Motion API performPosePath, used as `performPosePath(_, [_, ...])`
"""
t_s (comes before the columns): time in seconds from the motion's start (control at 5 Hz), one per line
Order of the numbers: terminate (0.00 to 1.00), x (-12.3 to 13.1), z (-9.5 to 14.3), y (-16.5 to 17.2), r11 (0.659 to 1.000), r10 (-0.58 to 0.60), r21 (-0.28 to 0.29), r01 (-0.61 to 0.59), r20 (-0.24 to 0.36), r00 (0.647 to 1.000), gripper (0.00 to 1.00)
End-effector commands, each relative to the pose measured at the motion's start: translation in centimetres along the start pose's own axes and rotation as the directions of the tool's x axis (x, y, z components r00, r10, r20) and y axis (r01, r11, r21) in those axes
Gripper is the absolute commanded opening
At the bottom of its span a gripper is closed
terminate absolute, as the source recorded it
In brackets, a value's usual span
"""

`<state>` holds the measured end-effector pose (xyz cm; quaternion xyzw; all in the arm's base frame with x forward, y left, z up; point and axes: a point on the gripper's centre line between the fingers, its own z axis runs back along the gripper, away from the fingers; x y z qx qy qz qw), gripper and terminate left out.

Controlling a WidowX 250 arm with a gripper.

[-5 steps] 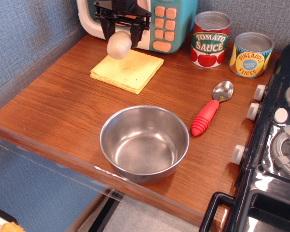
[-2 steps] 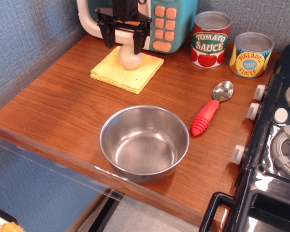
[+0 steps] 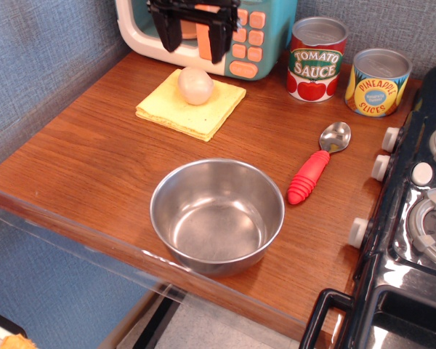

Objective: Pick up the potato from pot and put it on the yellow cloth

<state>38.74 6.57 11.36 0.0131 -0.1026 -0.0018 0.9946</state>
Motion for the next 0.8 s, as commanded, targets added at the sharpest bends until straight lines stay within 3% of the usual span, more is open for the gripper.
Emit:
performPosePath(0.0, [0.00,-3.05,2.47,-1.51,0.998,-0.063,0.010,0.062,0.036,0.997,1.00])
performPosePath(0.4, [0.00,-3.54,2.41,-1.65,0.998,-0.059,0.022,0.058,0.028,0.998,1.00])
performPosePath(0.6, [1.00,-3.54,2.41,-1.65,0.998,-0.059,0.022,0.058,0.028,0.998,1.00])
